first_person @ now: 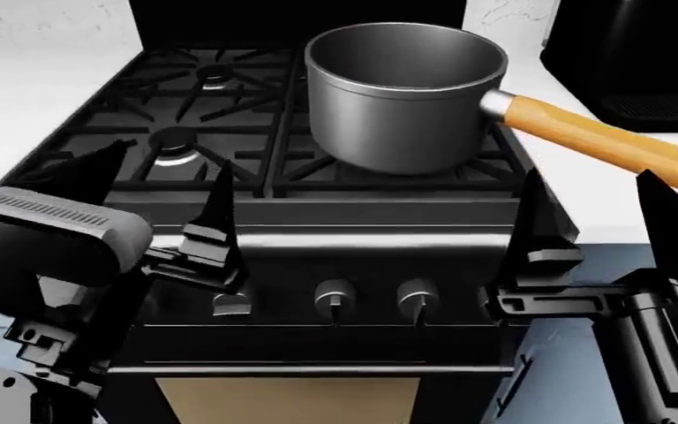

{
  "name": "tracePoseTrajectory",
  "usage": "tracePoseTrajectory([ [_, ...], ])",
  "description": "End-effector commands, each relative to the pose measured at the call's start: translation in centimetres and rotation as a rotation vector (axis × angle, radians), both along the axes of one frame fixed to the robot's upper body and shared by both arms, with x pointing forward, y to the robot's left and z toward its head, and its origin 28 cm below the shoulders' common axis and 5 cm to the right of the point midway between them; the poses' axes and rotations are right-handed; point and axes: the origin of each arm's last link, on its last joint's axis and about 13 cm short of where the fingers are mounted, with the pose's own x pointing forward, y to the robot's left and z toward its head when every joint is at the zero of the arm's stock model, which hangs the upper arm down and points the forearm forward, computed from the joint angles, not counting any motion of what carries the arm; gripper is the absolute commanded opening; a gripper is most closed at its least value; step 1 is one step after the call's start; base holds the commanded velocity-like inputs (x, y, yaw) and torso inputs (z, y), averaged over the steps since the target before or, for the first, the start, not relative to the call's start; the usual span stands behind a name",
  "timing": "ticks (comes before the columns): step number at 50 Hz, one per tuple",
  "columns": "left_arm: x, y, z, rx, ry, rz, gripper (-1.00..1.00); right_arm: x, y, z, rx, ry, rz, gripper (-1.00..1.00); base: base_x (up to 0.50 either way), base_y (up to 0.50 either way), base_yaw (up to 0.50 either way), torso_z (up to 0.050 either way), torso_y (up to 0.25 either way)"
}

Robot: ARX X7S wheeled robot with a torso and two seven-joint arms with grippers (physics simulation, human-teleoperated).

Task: Pick the croissant and place it on the pan. Then turn on the stove to warm the croissant.

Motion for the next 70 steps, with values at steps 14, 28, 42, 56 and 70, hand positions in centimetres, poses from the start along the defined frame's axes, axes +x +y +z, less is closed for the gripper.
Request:
tracePoseTrajectory([
  [14, -2.0, 0.1, -0.2, 0.037, -0.033, -0.043, 1.00, -0.3, 0.2, 0.4, -0.016, -0.009, 0.013, 1.00, 0.00, 0.00, 0.00, -0.050, 0.000],
  [28, -2.3, 0.2, -0.5, 0.057, -0.032, -0.078, 1.00, -0.4, 0.4, 0.5, -0.019, -0.012, 0.017, 1.00, 0.00, 0.00, 0.00, -0.050, 0.000],
  [42, -2.8, 0.0, -1.3, 0.096, -0.027, -0.144, 1.00, -0.4, 0.4, 0.3, -0.019, -0.005, 0.014, 1.00, 0.00, 0.00, 0.00, -0.050, 0.000],
  [56, -2.9, 0.1, -1.7, 0.097, -0.012, -0.152, 1.00, -0.6, 0.3, 0.2, -0.023, 0.002, 0.001, 1.00, 0.00, 0.00, 0.00, -0.050, 0.000],
  [70, -3.0, 0.0, -1.6, 0.099, -0.011, -0.155, 1.00, -0.6, 0.2, -0.3, -0.041, 0.047, -0.029, 1.00, 0.00, 0.00, 0.00, -0.050, 0.000],
])
